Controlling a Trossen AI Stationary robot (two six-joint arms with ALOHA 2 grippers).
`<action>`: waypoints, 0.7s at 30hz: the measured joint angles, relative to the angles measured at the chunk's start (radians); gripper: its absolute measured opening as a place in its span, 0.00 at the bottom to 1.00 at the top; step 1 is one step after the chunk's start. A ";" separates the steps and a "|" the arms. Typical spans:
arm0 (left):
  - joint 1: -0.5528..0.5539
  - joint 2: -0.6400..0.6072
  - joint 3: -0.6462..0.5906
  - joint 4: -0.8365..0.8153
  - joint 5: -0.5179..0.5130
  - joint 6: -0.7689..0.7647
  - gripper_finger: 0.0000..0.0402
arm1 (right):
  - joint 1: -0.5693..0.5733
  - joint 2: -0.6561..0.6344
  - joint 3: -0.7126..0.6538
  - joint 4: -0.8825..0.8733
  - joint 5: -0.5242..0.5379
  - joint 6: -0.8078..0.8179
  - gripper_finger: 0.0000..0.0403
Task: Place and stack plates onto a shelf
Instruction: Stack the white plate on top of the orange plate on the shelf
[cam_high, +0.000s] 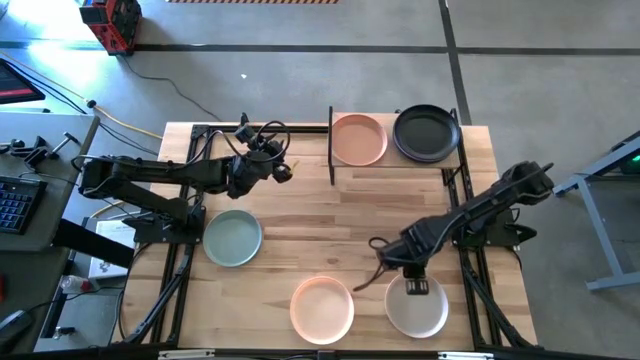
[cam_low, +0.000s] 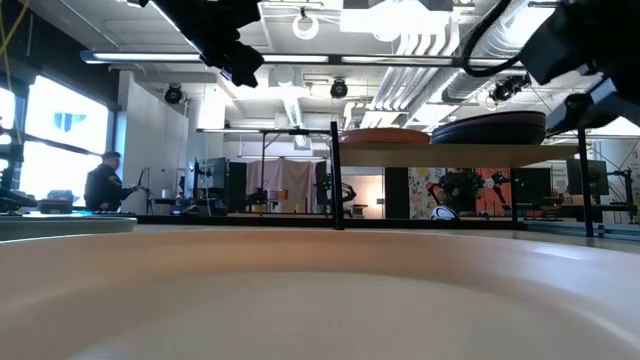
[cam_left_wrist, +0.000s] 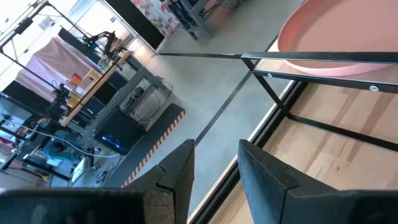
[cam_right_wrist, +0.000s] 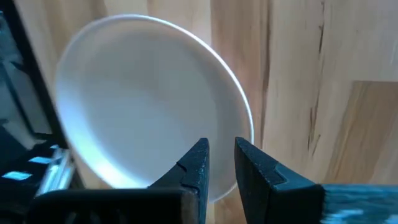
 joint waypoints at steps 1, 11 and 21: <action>0.000 0.000 0.000 0.000 0.000 0.000 0.28 | 0.008 0.000 -0.010 0.013 0.013 0.001 0.14; 0.000 0.000 0.000 0.000 0.000 0.000 0.28 | 0.025 0.000 -0.070 0.075 0.097 0.072 0.14; 0.000 -0.001 0.000 0.006 0.001 -0.001 0.28 | 0.025 0.000 -0.101 0.102 0.044 0.064 0.19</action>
